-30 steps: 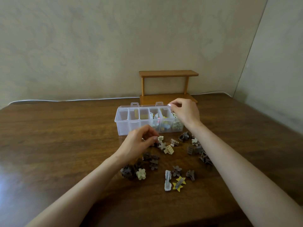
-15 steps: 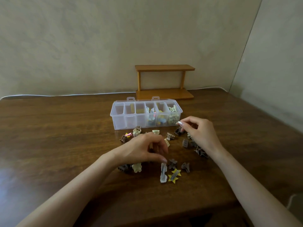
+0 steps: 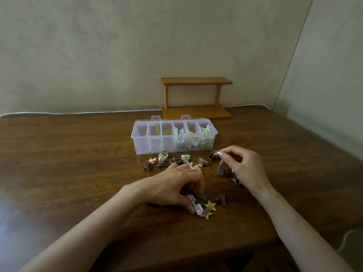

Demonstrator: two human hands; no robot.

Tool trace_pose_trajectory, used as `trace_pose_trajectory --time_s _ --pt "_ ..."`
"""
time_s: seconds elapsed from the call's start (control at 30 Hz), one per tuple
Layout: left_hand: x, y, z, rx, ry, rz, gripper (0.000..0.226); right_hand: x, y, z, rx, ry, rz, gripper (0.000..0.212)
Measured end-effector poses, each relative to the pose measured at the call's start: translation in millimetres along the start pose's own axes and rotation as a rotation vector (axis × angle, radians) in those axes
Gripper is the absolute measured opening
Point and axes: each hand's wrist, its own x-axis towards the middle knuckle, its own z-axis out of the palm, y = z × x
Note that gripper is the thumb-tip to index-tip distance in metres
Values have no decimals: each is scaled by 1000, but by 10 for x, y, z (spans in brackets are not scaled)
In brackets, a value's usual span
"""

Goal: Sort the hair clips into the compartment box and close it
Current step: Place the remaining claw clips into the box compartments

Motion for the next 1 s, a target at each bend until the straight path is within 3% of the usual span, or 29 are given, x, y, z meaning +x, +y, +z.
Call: trace_pose_trajectory --time_s 0.23,0.53,0.67,0.87,1.0 --pt "3 134 31 16 7 22 35 5 17 -29 24 46 9 13" --pt "39 235 87 178 -45 185 33 17 37 -54 41 97 23 14" --pt "47 156 91 288 77 141 30 25 40 -54 39 103 30 13" --pt "81 -129 107 399 356 -68 33 26 35 -54 44 106 36 13" --pt "100 -225 134 350 452 -146 31 15 -17 -22 -7 -14 6 9"
